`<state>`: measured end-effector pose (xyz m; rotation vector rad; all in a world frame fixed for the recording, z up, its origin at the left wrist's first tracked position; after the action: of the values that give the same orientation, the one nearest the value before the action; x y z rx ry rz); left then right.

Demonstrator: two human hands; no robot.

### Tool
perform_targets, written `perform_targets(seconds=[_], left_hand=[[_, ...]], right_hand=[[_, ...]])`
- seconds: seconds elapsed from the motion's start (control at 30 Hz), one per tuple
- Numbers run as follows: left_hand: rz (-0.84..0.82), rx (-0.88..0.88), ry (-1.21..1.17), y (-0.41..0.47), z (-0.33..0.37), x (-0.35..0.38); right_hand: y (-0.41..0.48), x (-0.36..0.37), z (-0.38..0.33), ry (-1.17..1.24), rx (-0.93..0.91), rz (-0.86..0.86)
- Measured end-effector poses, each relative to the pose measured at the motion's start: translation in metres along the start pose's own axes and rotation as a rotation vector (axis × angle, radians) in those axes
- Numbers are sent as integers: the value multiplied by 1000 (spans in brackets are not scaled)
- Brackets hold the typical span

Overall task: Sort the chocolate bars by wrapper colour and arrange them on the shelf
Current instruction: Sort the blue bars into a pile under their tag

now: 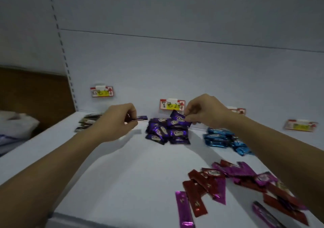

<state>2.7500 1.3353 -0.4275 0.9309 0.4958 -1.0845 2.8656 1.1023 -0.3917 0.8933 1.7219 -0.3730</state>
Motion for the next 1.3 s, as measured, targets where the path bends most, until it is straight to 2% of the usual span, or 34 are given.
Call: perform_targets(seconds=[0.17, 0.27, 0.37, 0.53, 0.67, 0.77, 0.93, 1.13, 1.3], left_hand=[[332, -209, -198, -36, -89, -63], [384, -222, -320, -50, -106, -64], [323, -104, -241, -40, -90, -63], [115, 49, -162, -8, -40, -19], [54, 89, -75, 16, -19, 28], [29, 66, -4, 24, -11, 52], [-33, 246, 141, 21, 11, 64], [-76, 349, 272, 13, 40, 67], [-133, 469, 279, 4, 101, 89]], right_hand=[[60, 53, -86, 5, -151, -19], [83, 73, -127, -20, -236, -25], [93, 70, -132, -56, -248, 49], [74, 48, -59, -208, -122, 178], [51, 39, -25, -366, -105, 242], [40, 49, -14, -472, -122, 234], [30, 64, 1, -503, -130, 141], [-4, 41, 19, -466, -152, 179], [-47, 10, 51, -472, -117, 191]])
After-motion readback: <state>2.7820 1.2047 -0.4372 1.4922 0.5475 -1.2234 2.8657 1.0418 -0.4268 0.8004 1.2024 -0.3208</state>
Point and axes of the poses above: each hand's wrist, its own y-axis towards the middle knuckle, its own x-axis out of the palm, z = x × y, the point moved 8 cm from there along y, towards the middle knuckle, and after that the axes turned 7 degrees about -y, right-handed, at the moved point
